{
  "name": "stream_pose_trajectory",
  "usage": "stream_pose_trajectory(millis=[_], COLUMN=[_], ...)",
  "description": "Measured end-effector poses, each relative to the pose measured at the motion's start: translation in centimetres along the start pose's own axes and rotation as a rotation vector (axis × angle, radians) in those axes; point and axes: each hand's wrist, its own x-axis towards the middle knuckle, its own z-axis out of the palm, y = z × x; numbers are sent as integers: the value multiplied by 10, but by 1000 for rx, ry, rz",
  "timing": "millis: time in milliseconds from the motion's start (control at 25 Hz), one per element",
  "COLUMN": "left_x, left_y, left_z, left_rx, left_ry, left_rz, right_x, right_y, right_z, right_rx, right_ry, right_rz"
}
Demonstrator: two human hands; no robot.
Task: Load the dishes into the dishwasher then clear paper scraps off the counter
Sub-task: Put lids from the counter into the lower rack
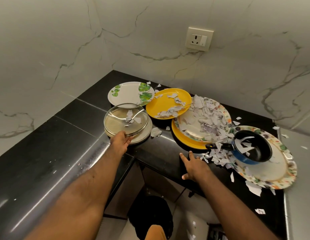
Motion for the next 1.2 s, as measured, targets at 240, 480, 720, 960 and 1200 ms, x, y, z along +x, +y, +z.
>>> stream_pose_trajectory(millis=[240, 480, 720, 960, 1200], left_x=[-14, -40, -90, -114, -168], left_y=[-1, 12, 10, -24, -70], left_z=[-2, 32, 89, 133, 175], left_rx=[-1, 451, 1339, 1309, 884], left_ry=[16, -98, -320, -492, -926], left_rz=[80, 588, 1855, 1924, 724], right_x=[-10, -16, -34, -79, -122], right_y=[6, 4, 19, 70, 113], right_z=[4, 5, 11, 32, 54], right_rx=[18, 51, 191, 388, 1113], right_ry=[49, 46, 110, 400, 834], right_rz=[-24, -13, -40, -22, 137])
